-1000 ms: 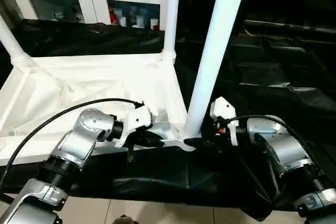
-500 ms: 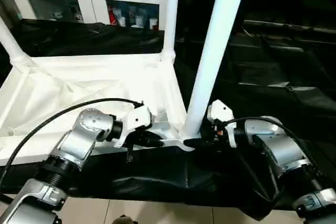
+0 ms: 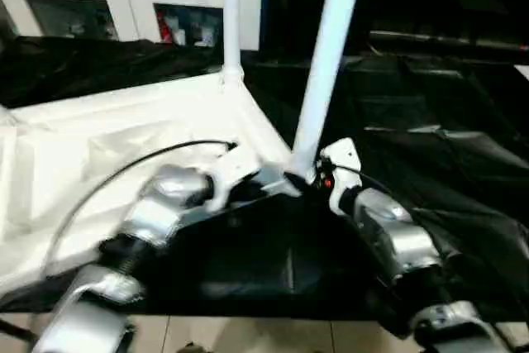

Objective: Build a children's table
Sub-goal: Rotate leg to tighten

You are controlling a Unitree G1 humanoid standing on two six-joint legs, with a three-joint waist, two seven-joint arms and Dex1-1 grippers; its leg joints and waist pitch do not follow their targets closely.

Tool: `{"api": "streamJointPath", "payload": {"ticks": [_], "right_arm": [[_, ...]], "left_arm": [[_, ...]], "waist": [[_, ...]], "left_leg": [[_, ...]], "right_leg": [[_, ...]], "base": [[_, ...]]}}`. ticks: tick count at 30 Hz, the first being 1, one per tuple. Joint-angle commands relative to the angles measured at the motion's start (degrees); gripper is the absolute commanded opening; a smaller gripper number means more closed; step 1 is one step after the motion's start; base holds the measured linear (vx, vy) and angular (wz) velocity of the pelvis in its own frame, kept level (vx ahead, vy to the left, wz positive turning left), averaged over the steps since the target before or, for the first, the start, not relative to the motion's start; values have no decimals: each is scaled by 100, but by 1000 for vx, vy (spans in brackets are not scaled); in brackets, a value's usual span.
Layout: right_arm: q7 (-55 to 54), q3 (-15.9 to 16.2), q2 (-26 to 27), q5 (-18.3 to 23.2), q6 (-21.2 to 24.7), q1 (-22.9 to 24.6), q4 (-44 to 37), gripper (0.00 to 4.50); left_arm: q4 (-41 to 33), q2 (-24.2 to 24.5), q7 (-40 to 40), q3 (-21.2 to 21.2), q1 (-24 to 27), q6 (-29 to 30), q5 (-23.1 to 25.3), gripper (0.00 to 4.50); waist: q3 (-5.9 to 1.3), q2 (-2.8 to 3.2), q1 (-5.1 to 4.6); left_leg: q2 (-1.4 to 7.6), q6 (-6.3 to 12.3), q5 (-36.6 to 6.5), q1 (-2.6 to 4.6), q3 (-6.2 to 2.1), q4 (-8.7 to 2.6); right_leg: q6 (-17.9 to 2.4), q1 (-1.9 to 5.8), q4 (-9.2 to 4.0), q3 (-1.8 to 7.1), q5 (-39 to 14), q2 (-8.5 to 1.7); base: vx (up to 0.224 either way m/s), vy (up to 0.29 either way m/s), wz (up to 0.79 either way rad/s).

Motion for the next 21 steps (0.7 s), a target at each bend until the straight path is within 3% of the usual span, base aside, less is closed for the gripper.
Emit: {"api": "streamJointPath", "payload": {"ticks": [1, 3, 4, 7, 10, 12, 14, 17, 21], "right_arm": [[127, 347, 282, -51, 45, 28, 73, 272], [298, 384, 322, 58, -43, 50, -32, 272], [406, 352, 340, 167, -26, 57, -90, 307], [812, 273, 144, 382, 48, 34, -284, 341], [1291, 324, -145, 396, 91, 4, -433, 370], [2324, 583, -721, 432, 78, 39, -744, 377], [2510, 644, -843, 425, 47, 55, -806, 377], [3404, 805, -1490, 429, 0, 62, -998, 377], [3882, 917, -1835, 343, 26, 5, -1006, 377]], "left_arm": [[249, -371, 308, -209, 81, -37, -88, 0], [283, -382, 266, -210, 55, -77, -71, 0], [287, -378, 235, -200, 49, -99, -56, 0], [183, -196, 20, -179, 119, -199, -63, 0], [89, -29, -189, -163, 201, -333, -75, 0], [-119, 286, -607, -249, 342, -551, -66, 0], [-165, 363, -701, -295, 368, -651, -40, 0], [-644, 694, -1514, -246, 565, -533, -411, 0], [-955, 977, -2145, -251, 744, -565, -696, 0]], "waist": [[-277, -60, -7], [-279, -49, 0], [-273, -47, -2], [-272, -55, -1], [-295, -67, 7], [-311, -79, 25], [-307, -84, 34], [-307, -95, 42], [-304, -83, 21]], "left_leg": [[196, 60, -1448, 41, -120, -369], [201, 143, -1422, 32, -122, -372], [202, 156, -1462, 30, -123, -378], [209, 157, -1544, 32, -132, -388], [218, 228, -1391, 6, -131, -374], [215, 345, -1147, -9, -110, -341], [200, 449, -1004, -33, -101, -326], [220, 443, -927, -21, -102, -325], [238, 451, -959, 0, -89, -323]], "right_leg": [[-733, 187, -543, 293, -1976, -395], [-736, 189, -539, 291, -1910, -398], [-736, 188, -547, 288, -1947, -398], [-707, 186, -559, 284, -2088, -403], [-751, 217, -519, 283, -1774, -398], [-880, 247, -468, 277, -1306, -385], [-894, 256, -453, 277, -1120, -388], [-951, 274, -443, 266, -1160, -393], [-1130, 243, -417, 266, -1068, -377]], "base": [[0, 0, 0], [0, 0, 0], [0, 0, 0], [0, 0, 0], [0, 0, 0], [0, 0, 0], [0, 0, 0], [0, 0, 0], [0, 0, 0]]}}
